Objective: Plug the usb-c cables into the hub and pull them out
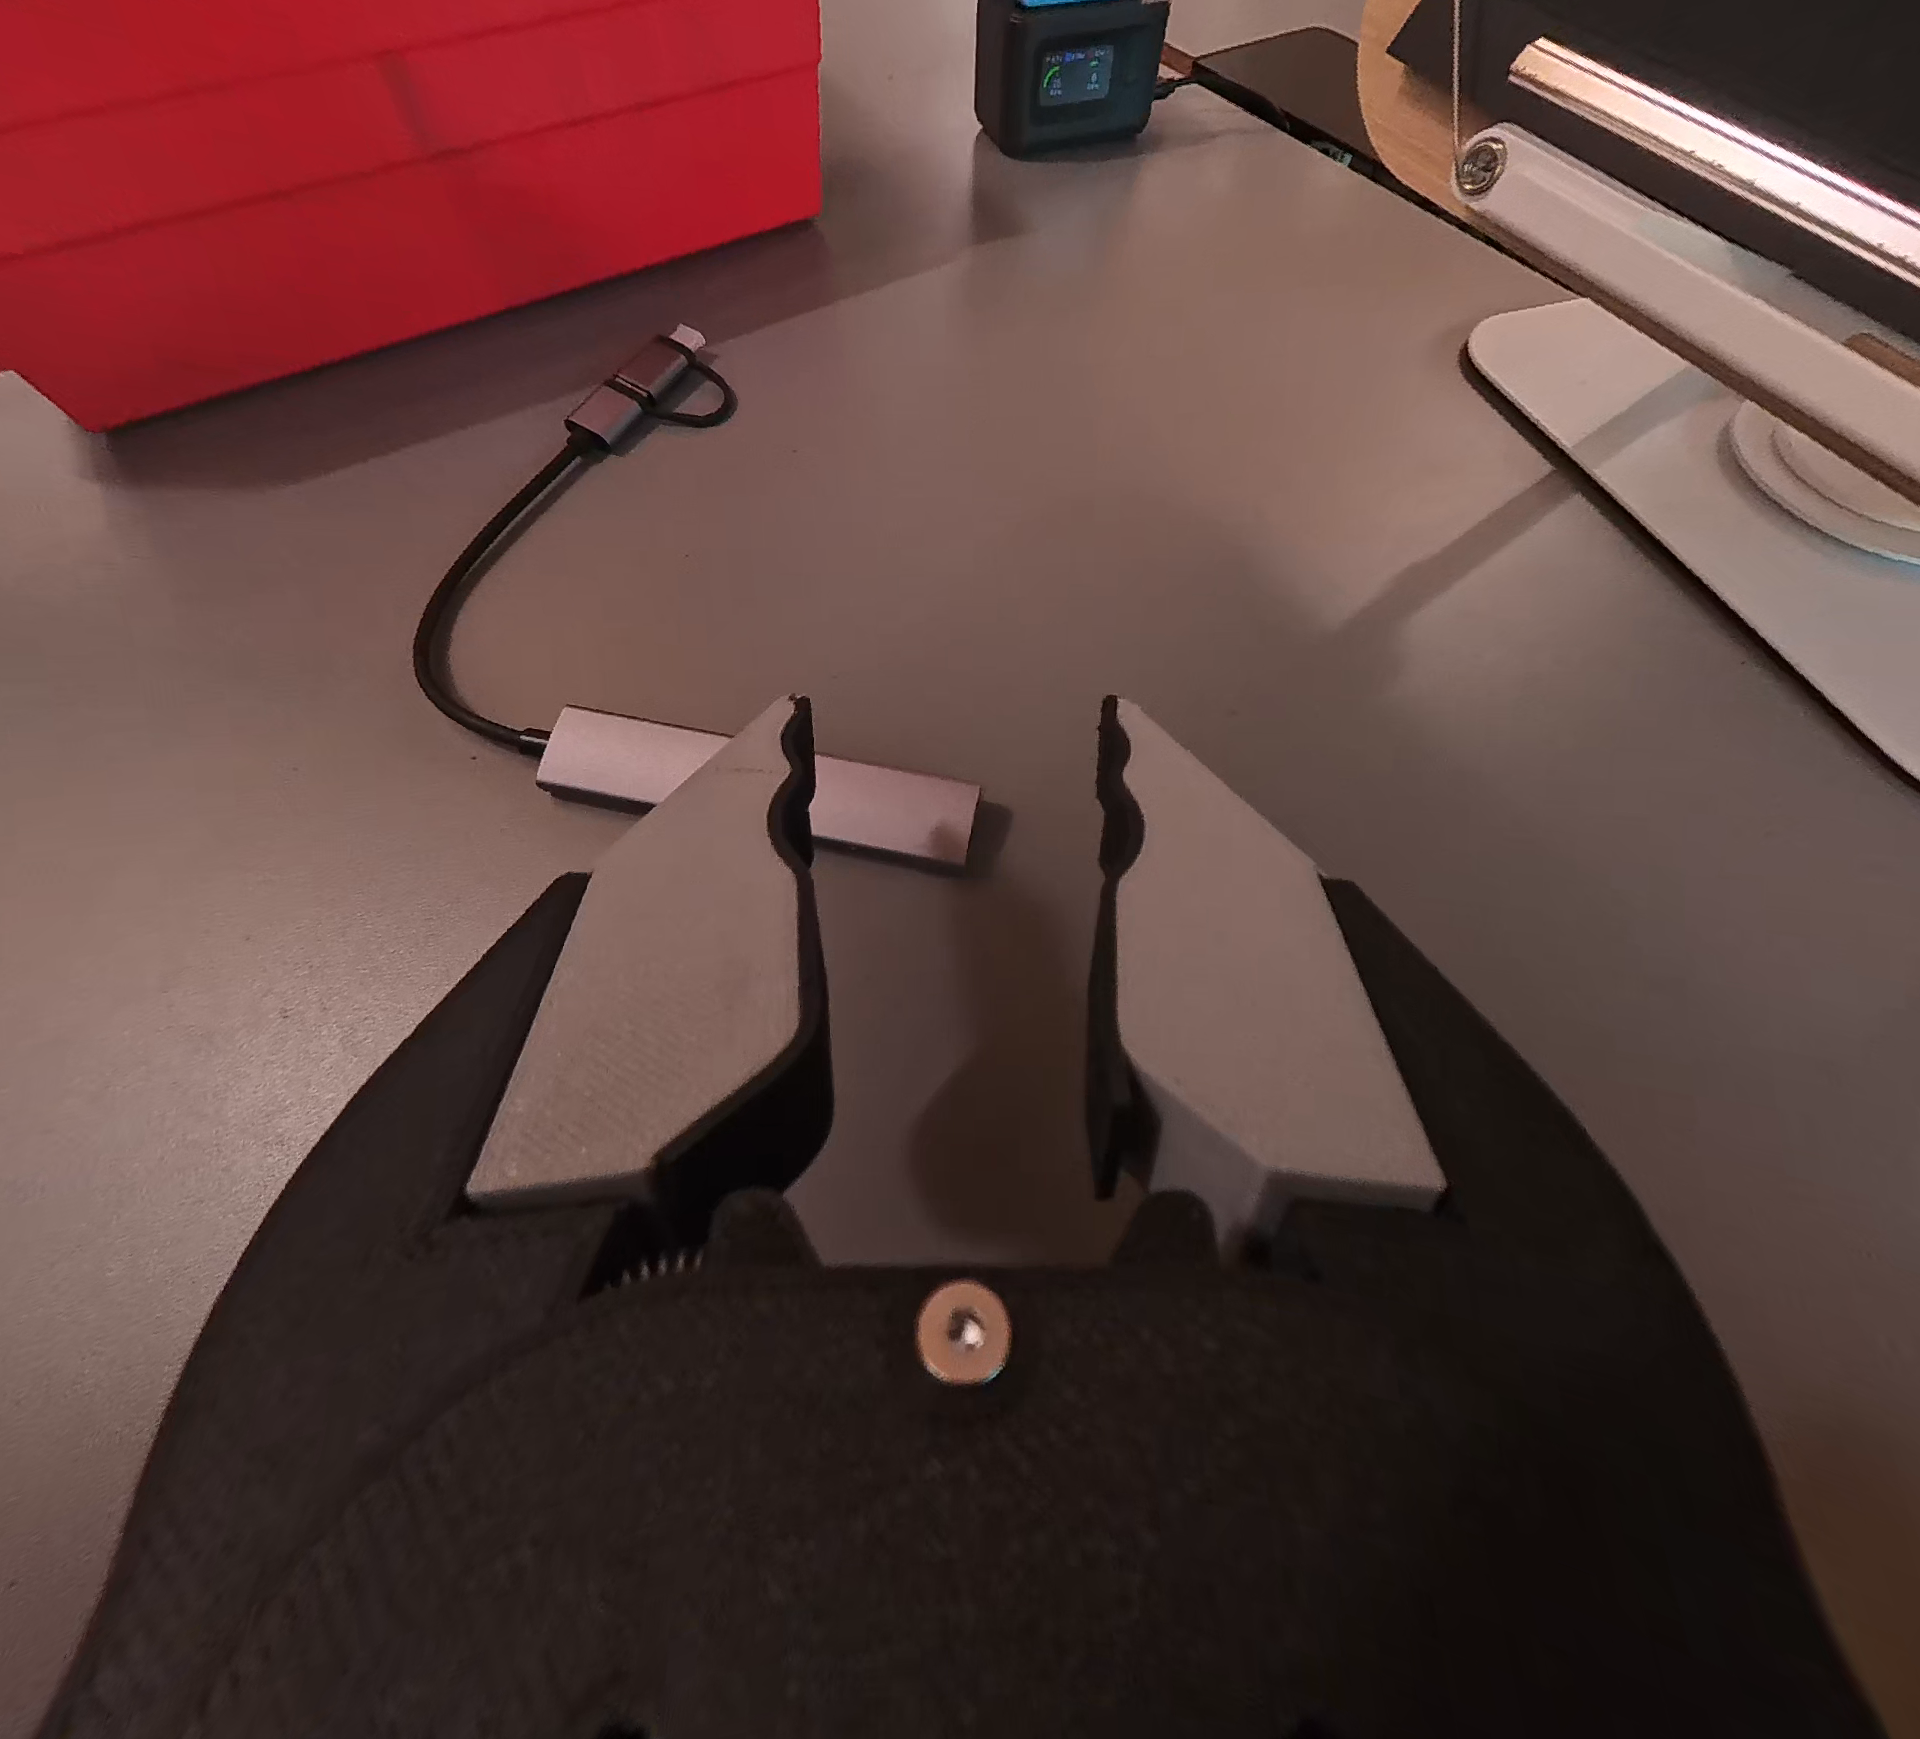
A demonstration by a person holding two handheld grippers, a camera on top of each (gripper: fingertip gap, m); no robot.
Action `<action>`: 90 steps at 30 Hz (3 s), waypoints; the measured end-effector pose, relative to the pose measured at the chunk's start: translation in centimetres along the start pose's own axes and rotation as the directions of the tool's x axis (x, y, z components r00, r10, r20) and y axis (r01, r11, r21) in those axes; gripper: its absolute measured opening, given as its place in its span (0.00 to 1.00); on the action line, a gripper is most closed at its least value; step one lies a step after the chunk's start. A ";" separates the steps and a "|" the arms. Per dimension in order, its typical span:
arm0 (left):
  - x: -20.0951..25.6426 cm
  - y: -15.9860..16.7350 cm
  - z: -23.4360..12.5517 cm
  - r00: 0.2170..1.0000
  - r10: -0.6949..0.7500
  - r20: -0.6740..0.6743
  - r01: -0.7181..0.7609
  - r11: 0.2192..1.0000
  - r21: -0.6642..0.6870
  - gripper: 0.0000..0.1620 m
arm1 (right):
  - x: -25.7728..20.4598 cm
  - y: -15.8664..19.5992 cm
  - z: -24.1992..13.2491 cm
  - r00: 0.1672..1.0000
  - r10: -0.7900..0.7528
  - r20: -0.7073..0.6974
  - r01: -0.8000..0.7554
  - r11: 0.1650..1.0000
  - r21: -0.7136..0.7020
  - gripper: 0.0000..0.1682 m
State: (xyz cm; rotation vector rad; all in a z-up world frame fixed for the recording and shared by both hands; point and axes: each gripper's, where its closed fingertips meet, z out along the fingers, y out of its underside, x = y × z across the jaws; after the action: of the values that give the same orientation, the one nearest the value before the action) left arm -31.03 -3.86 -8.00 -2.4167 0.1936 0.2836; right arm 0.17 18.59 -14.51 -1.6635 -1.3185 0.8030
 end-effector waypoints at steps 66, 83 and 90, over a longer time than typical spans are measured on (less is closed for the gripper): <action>23.3 -18.2 10.4 0.844 0.535 -0.044 -0.507 0.822 0.258 0.11 | -1.1 -1.3 -1.7 0.977 0.104 0.186 -0.111 0.993 0.032 0.00; 29.2 -11.7 11.4 0.900 0.362 -0.242 -0.308 0.922 0.233 0.18 | 4.5 1.9 -1.9 0.956 0.290 -0.038 -0.292 0.954 -0.068 0.14; 29.2 -11.3 12.7 0.895 0.389 -0.218 -0.350 0.916 0.195 0.20 | 5.3 -0.3 -3.1 0.938 0.346 0.004 -0.345 0.936 0.065 0.18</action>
State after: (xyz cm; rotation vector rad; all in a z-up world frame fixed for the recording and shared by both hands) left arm -2.40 11.10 -17.79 -2.2448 0.7719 0.1211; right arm 4.02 23.07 -12.77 -1.8711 -0.9927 1.0311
